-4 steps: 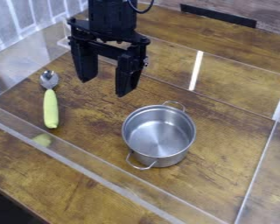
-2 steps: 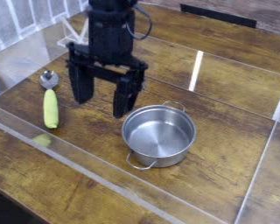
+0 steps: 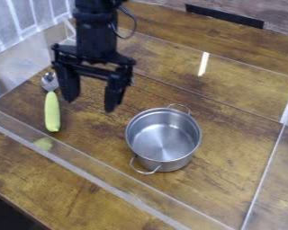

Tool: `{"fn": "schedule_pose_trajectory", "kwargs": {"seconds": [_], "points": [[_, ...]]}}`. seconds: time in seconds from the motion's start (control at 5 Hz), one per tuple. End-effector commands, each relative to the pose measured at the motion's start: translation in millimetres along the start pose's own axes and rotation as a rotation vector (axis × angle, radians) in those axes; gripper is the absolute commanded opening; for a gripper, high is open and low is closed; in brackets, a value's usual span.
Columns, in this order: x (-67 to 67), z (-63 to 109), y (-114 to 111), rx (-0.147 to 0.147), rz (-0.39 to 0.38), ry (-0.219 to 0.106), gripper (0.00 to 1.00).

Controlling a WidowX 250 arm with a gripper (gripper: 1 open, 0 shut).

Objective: Move the green spoon to the right

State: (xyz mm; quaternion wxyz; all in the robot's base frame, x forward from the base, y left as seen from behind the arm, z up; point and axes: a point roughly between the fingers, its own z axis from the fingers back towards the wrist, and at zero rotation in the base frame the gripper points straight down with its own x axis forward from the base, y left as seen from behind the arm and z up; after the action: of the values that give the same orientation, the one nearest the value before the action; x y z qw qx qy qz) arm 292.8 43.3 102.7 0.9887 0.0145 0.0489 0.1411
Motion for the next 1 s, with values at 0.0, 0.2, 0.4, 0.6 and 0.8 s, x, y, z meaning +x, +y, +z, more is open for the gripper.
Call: {"fn": "schedule_pose_trajectory", "kwargs": {"seconds": [0.0,0.2,0.4,0.6,0.8], "points": [[6.0,8.5,16.2,0.003,0.096,-0.075,1.0],[3.3,3.2,17.8,0.017,0.107,-0.078,1.0],[4.0,-4.6,21.6,0.02,0.143,-0.096,1.0],[14.7,-8.4,36.0,0.016,0.256,-0.122,1.0],[23.7,-13.4,50.1,0.008,0.34,-0.142,1.0]]}}
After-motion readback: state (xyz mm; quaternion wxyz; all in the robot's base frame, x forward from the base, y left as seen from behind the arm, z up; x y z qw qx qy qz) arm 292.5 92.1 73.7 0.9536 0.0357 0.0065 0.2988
